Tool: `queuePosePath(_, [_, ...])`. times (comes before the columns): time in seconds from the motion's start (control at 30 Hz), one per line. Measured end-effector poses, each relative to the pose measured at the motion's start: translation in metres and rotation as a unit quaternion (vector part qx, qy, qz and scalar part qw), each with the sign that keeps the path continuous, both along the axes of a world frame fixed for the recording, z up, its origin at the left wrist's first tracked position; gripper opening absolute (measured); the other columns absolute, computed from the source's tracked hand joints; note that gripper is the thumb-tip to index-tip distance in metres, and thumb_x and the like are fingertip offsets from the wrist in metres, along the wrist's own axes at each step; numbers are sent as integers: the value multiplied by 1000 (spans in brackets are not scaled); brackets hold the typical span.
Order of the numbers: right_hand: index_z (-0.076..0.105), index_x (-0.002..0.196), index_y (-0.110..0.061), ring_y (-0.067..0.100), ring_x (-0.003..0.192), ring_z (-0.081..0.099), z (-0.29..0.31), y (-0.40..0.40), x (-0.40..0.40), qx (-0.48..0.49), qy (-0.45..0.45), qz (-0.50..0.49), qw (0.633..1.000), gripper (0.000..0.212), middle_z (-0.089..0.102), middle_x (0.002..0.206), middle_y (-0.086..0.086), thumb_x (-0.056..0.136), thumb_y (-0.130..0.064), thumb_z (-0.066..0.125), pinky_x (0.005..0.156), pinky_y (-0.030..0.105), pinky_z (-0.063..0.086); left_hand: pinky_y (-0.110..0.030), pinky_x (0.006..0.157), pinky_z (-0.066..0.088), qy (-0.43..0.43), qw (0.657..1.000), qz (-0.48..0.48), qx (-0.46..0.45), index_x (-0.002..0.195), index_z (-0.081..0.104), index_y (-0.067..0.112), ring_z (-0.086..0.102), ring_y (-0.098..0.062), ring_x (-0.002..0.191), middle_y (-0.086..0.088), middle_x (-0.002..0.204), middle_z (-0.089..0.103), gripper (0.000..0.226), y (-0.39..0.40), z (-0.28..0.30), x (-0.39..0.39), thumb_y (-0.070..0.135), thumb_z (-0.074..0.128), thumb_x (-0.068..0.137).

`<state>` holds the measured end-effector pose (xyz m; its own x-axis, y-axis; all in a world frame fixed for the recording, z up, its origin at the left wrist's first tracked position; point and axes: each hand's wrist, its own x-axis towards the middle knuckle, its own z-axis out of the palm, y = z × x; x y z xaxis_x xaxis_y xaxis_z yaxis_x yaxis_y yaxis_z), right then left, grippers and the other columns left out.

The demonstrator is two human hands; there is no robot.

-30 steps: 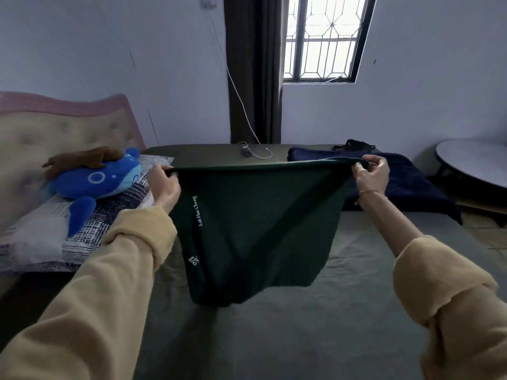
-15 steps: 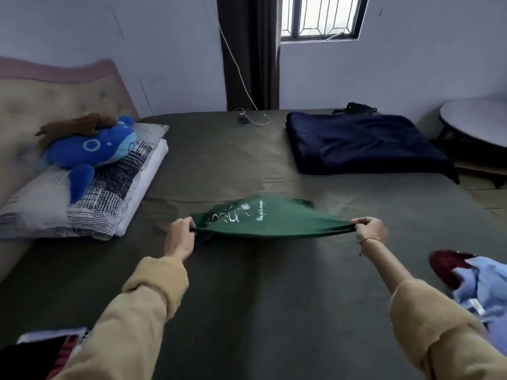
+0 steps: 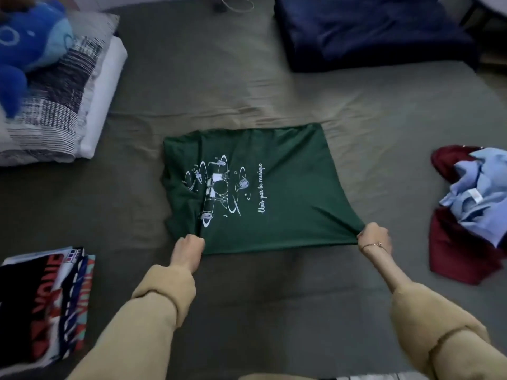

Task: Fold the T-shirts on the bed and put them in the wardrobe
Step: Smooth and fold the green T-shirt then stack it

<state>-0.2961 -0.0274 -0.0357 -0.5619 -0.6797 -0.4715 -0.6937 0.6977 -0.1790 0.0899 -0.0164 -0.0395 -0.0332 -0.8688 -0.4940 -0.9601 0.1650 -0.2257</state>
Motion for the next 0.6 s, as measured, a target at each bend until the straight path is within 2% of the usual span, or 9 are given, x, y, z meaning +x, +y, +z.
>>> queuePosePath(0.07, [56,117,5,40,113,54,-11,16,-1,34,22,13,999,28,54,122,26,90,0,48,90,41,46,-29,85,43,-21,999,-26,23,112,61,15,59,-23,108,-6,115,62,40,13,-15,-4,-10,42,87])
queuePosePath(0.3, [55,123,-4,30,116,54,-37,62,-7,179,71,46,980,35,54,127,15,88,-3,52,89,36,46,-28,86,41,-78,987,-72,122,114,58,18,59,-20,112,-1,118,61,41,61,-56,-15,-8,43,87])
queuePosePath(0.47, [54,124,-6,26,117,53,-46,69,-11,210,97,76,970,35,53,128,11,89,-4,51,89,33,46,-30,86,44,-75,979,-98,160,119,55,20,58,-22,114,0,122,59,38,70,-64,-18,0,47,87])
queuePosePath(0.6, [58,121,-8,25,111,57,-50,67,-7,251,119,124,953,34,54,124,11,88,-4,50,80,30,48,-29,84,43,-93,971,-110,191,116,57,19,59,-22,112,0,120,61,34,63,-61,-22,5,49,86])
